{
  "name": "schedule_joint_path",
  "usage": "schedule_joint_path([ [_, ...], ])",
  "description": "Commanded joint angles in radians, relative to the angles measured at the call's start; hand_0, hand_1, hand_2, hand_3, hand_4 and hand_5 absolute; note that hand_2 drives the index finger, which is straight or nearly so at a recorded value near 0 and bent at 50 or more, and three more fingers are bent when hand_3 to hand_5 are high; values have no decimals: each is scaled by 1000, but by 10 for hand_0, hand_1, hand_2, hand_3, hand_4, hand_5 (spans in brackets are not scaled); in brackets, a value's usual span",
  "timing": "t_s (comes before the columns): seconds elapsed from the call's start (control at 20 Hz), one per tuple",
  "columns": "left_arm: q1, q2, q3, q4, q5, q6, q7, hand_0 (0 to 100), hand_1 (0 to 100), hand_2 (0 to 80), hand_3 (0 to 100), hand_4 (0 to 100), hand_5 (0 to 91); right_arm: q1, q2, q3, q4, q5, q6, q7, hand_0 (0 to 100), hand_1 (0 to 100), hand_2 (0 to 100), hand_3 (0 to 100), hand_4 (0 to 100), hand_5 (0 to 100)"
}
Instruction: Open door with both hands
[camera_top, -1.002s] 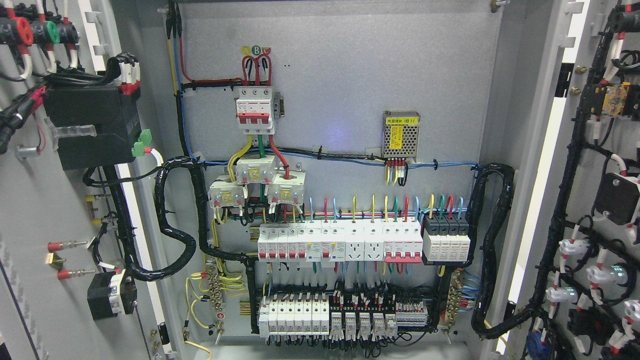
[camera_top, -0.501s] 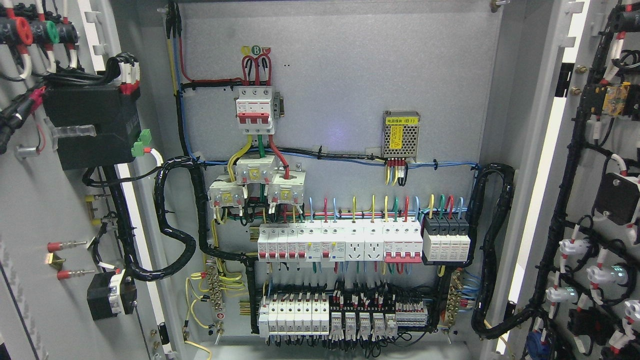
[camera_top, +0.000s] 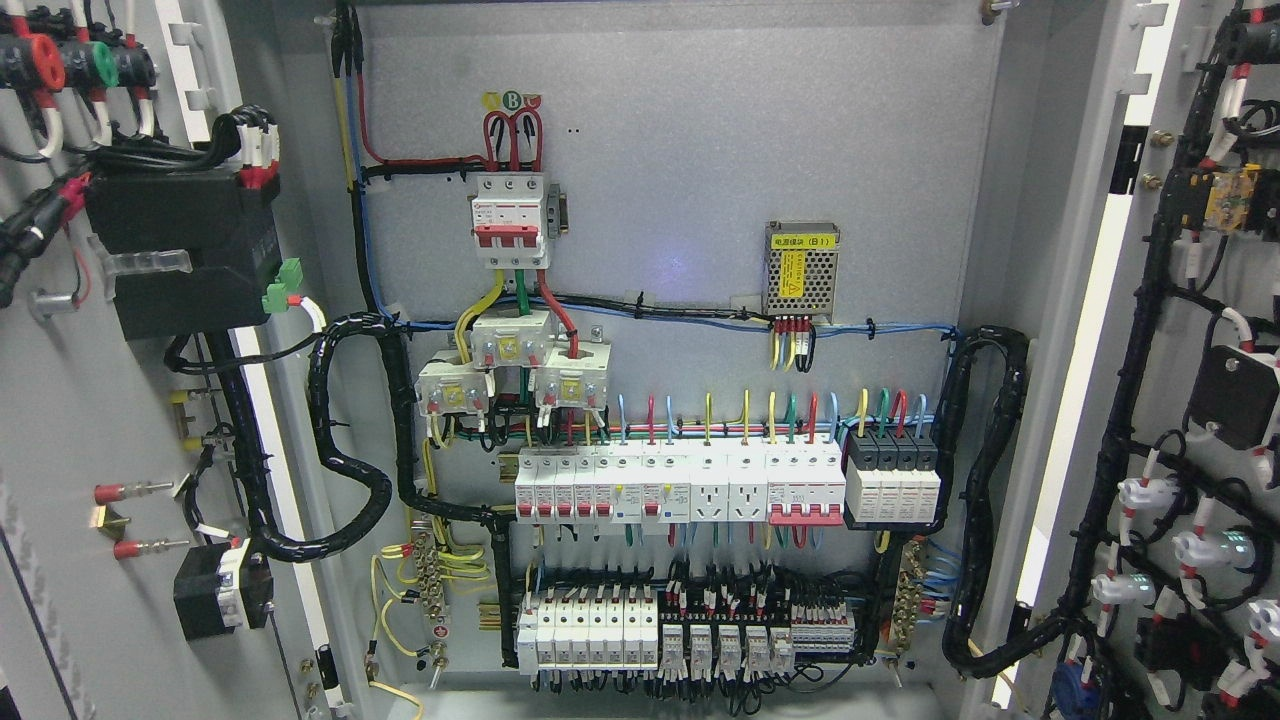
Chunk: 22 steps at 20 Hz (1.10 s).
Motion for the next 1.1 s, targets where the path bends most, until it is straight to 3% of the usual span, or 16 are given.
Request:
schedule_joint_path([
  [0.0,-16,2,9,-21,2,-320,1,0,0,0,0,0,0,-7,-9,-44,11,-34,5,-1,381,0,0,0,0,0],
  [0.25,2,-1,44,-21,16,-357,1,0,0,0,0,0,0,-5,-2,-80,34,-36,5,-1,381,0,0,0,0,0],
  [0.8,22,19,199,-16,137,-357,1,0,0,0,0,0,0,-2,2,-110,62,-40,7,-1,381,0,0,0,0,0],
  [1.05,73,54,256,-5,197,-355,1,0,0,0,0,0,0,7,2,-131,70,-115,16,-1,381,0,0,0,0,0],
])
